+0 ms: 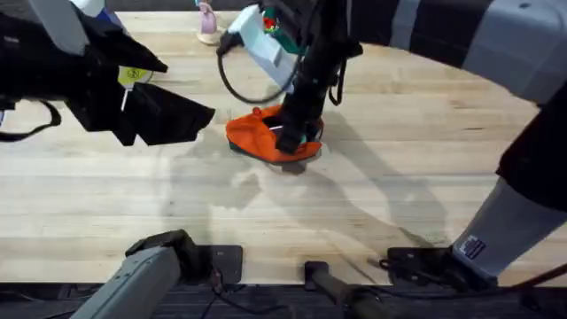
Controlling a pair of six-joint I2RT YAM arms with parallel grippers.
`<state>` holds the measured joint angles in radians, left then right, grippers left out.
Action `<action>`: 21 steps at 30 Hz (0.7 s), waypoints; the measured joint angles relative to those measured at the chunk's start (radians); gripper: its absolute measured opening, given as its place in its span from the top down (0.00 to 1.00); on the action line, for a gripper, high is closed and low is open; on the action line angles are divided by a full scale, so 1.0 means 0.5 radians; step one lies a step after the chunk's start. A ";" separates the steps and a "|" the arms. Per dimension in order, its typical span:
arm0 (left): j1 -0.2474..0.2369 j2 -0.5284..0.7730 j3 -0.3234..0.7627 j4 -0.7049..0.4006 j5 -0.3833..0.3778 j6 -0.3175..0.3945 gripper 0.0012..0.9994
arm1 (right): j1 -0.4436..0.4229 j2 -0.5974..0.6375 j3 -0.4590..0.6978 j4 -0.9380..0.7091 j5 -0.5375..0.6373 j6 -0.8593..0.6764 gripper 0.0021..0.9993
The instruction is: Unzip the bag, pick up the pens from the table one at a time and place them inside, then zip the bag closed.
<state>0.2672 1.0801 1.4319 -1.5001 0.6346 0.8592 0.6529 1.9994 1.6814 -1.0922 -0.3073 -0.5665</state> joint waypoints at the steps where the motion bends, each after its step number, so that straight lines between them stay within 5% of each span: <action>1: 0.000 0.000 0.000 0.001 0.000 -0.001 0.00 | -0.001 0.004 0.038 -0.027 0.000 0.061 0.00; 13: 0.000 0.000 0.000 0.000 0.000 -0.001 0.01 | -0.077 0.028 0.979 -0.262 0.000 0.421 0.00; 21: 0.000 0.000 0.000 0.001 0.000 -0.001 0.01 | -0.384 0.028 1.228 -0.258 0.000 0.630 0.00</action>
<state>0.2672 1.0801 1.4319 -1.4998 0.6346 0.8589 0.4607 2.0132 2.2955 -1.2212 -0.3073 -0.2515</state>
